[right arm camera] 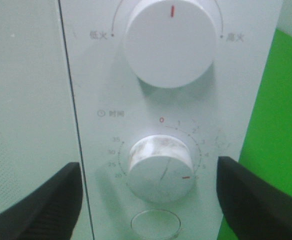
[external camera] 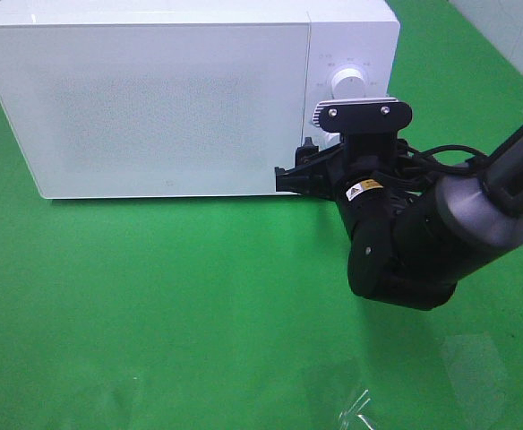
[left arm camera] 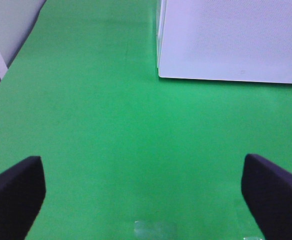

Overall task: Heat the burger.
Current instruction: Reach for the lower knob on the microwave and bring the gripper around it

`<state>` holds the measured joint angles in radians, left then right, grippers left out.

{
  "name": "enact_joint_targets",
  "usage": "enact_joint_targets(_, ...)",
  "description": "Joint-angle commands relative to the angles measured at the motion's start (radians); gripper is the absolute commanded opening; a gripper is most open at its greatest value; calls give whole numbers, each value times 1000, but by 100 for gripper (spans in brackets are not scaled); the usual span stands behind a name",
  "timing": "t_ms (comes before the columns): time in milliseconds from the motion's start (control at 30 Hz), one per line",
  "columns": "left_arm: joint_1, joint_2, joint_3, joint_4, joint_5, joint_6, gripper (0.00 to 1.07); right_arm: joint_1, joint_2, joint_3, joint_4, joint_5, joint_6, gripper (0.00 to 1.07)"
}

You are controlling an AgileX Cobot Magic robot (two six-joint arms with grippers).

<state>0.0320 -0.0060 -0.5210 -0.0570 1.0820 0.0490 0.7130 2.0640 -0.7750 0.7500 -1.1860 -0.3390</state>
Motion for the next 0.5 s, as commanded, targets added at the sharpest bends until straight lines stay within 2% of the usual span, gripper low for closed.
enact_joint_targets(33,1,-16,2,0,-12,-5,100,-8,14,-19,-15,12,23,75)
enact_joint_targets(300,1,-16,2,0,-12,-5,100,-60,22,-42,-39,17,42,75)
enact_joint_targets(500,1,-16,2,0,-12,-5,100,-65,28,-53,-59,21,42,75)
